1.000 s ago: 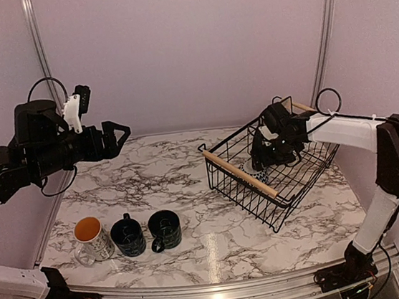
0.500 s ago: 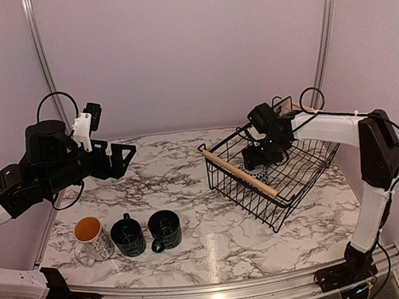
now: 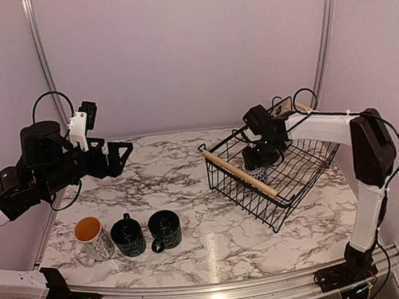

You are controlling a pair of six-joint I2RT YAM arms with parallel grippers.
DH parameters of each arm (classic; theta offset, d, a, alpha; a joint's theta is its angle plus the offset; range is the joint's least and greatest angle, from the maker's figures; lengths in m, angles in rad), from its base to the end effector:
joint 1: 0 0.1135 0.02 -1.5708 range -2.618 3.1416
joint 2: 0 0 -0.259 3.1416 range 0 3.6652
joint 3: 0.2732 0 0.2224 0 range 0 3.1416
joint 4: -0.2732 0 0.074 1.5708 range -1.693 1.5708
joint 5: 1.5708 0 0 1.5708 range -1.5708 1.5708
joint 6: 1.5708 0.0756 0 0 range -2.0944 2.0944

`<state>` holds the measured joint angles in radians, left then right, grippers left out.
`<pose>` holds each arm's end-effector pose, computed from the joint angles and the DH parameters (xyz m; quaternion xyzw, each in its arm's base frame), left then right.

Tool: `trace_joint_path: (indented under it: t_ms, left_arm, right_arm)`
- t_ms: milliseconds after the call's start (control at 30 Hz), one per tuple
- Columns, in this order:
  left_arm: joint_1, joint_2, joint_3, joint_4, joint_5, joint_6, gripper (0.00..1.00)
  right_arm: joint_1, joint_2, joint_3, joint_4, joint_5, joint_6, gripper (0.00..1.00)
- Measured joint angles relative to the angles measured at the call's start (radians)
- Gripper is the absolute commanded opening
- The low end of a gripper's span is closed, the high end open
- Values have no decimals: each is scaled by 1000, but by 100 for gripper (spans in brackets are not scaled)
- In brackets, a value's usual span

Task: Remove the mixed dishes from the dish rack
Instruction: Grab the bowl from the dish rack.

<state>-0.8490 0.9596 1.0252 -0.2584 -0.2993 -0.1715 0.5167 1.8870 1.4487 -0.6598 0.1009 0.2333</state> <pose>0.1652 -0.1539 0.3715 0.1642 0.7514 -0.2066 0.6048 0.3410 0.1850 0.1903 -0.1254 0.9629 0.0400 0.2356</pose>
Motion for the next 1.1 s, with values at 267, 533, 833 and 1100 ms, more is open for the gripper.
trace_joint_path:
  t_ms: [267, 533, 833, 1100]
  left_arm:
    - [0, 0, 0, 0, 1, -17, 99]
    - [0, -23, -24, 7, 4, -85, 99]
    - [0, -76, -67, 6, 2, -179, 99]
    - [0, -81, -67, 5, -7, -240, 99]
  right_arm:
    - [8, 8, 0, 0, 14, -4, 56]
    - [8, 10, 0, 0, 14, -18, 52]
    - [9, 9, 0, 2, 18, -28, 41]
    - [11, -11, -30, 31, 16, -35, 36]
